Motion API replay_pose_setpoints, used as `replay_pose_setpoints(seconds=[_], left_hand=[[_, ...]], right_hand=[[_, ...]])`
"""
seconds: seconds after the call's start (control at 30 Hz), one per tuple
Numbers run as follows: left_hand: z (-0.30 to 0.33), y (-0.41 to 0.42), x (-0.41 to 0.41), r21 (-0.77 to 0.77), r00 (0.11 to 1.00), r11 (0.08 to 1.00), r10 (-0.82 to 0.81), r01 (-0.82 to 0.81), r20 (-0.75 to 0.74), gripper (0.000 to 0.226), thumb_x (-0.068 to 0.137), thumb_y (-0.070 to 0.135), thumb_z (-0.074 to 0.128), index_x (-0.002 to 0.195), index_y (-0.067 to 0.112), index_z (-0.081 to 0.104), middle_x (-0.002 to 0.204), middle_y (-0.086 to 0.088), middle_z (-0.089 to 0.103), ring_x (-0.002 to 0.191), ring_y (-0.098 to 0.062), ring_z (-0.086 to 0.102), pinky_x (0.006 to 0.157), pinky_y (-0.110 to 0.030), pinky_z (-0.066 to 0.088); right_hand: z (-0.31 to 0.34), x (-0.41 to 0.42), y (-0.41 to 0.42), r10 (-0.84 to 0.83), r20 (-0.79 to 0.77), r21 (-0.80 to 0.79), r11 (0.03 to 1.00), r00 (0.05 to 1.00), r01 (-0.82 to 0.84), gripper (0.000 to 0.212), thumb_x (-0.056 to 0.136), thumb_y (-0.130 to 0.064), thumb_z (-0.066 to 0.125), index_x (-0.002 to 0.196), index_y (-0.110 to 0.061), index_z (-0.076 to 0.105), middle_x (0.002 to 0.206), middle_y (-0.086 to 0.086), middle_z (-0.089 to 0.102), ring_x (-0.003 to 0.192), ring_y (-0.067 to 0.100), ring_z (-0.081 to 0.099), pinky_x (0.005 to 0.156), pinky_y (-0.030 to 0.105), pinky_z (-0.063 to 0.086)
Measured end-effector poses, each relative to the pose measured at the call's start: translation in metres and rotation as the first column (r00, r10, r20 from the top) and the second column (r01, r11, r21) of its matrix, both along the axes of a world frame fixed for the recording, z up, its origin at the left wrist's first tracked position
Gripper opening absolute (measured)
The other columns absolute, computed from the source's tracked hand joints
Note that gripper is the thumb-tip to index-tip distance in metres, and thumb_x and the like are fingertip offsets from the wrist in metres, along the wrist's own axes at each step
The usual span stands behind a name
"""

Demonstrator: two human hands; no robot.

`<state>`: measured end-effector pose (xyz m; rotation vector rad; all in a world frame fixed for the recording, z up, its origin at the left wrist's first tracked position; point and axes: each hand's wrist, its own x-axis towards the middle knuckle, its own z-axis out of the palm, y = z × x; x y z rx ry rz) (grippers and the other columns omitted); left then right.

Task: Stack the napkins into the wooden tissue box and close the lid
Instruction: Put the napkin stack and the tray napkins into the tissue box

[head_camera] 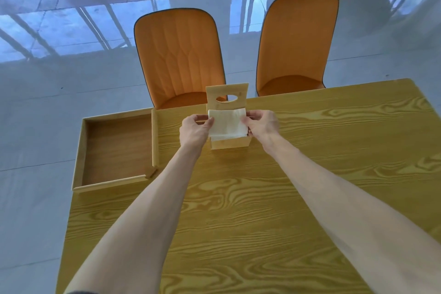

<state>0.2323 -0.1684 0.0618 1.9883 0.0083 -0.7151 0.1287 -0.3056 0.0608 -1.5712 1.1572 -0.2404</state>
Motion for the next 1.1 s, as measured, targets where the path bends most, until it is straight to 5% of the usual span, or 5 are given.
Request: replay_pose_setpoints(seconds=[0.3,0.6,0.83,1.0,1.1], left_hand=[[-0.007,-0.015,0.005,0.158,0.985,0.987,-0.033,0.007,0.167,0.023,0.088,0.037,0.073,0.106,0.023,0.072,0.100,0.004,0.075,0.086,-0.016,0.071,0.081,-0.037,0.059],[-0.014,-0.020,0.005,0.259,0.975,0.966,-0.071,0.015,0.208,0.020,0.089,0.034,0.072,0.106,0.024,0.071,0.089,0.009,0.067,0.060,0.000,0.056,0.066,-0.028,0.049],[-0.015,-0.014,0.012,0.277,0.981,0.959,-0.104,0.056,0.162,0.034,0.088,0.038,0.072,0.118,0.022,0.064,0.102,0.004,0.070,0.092,-0.018,0.066,0.081,-0.038,0.056],[0.005,-0.017,0.032,0.170,0.997,0.985,-0.002,-0.012,0.079,0.048,0.094,0.055,0.055,0.123,0.018,0.063,0.115,-0.002,0.069,0.097,-0.025,0.070,0.088,-0.044,0.058],[0.030,-0.027,0.048,0.081,0.993,0.993,0.090,-0.084,-0.071,0.063,0.092,0.065,0.046,0.127,0.015,0.064,0.123,-0.004,0.065,0.107,-0.024,0.062,0.084,-0.039,0.053]], right_hand=[[-0.019,0.012,-0.006,-0.030,-0.125,-0.228,0.974,0.992,0.001,0.020,0.087,-0.028,0.074,0.102,-0.014,0.072,0.097,0.002,0.076,0.085,0.018,0.070,0.077,0.038,0.060],[-0.025,0.016,-0.004,-0.010,-0.244,-0.332,0.940,0.970,-0.074,0.020,0.090,-0.028,0.070,0.105,-0.016,0.069,0.094,-0.001,0.073,0.081,0.015,0.065,0.063,0.025,0.046],[-0.026,0.011,-0.010,-0.009,-0.221,-0.248,0.968,0.975,-0.047,0.027,0.087,-0.031,0.072,0.108,-0.018,0.062,0.090,-0.005,0.065,0.083,0.017,0.065,0.072,0.033,0.055],[-0.004,0.018,-0.035,-0.113,-0.126,-0.151,0.984,0.986,0.094,0.029,0.095,-0.036,0.060,0.116,-0.017,0.061,0.110,0.001,0.068,0.092,0.018,0.064,0.082,0.036,0.057],[0.022,0.033,-0.047,-0.135,-0.071,0.049,0.989,0.988,0.139,0.044,0.097,-0.049,0.049,0.125,-0.016,0.059,0.102,-0.001,0.062,0.093,0.018,0.061,0.083,0.039,0.056]])
